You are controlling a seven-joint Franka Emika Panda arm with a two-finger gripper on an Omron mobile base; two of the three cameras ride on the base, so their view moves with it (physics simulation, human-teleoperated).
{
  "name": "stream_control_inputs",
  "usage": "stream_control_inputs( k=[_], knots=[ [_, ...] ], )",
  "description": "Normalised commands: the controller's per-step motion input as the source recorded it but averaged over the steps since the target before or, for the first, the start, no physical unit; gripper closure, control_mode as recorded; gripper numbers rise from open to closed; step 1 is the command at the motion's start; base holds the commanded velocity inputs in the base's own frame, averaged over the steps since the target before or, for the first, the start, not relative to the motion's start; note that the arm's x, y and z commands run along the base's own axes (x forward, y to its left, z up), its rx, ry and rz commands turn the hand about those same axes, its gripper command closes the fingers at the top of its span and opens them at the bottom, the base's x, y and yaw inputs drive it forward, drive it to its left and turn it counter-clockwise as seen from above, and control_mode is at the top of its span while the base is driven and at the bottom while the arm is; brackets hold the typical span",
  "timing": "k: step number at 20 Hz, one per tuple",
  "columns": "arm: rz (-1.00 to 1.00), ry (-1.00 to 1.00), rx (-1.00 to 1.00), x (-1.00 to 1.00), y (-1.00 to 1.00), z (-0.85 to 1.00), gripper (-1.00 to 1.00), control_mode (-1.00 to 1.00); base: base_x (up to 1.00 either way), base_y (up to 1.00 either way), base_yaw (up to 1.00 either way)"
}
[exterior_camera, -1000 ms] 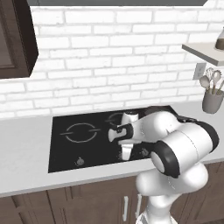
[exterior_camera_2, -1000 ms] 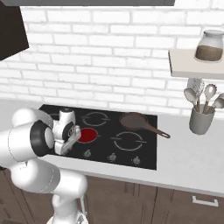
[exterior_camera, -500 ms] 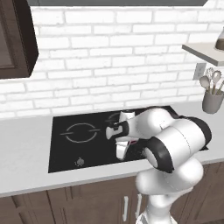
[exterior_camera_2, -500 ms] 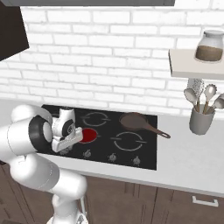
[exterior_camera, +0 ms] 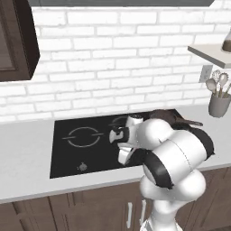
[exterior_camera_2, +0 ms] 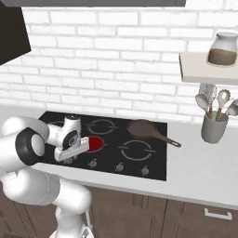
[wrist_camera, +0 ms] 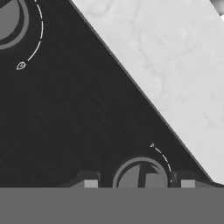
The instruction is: Turn off the front center burner of the stove.
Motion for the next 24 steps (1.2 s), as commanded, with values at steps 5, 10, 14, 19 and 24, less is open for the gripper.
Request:
stream_control_inputs(
  k=[5,10,14,19,24],
  knots=[
    [-0.87,-0.14,0.0,0.37,0.15,0.0,1.0,-1.0,0.0,0.0,0.0],
    [-0.93,-0.12,0.0,0.17,0.21,0.0,1.0,-1.0,0.0,0.0,0.0],
    [-0.97,-0.08,0.06,0.04,0.19,0.0,1.0,-1.0,0.0,0.0,0.0],
    [-0.97,-0.01,0.09,0.03,0.16,0.0,1.0,-1.0,0.0,0.0,0.0],
    [-0.43,0.03,0.08,0.12,-0.01,-0.03,1.0,-1.0,0.0,0.0,0.0]
  ],
)
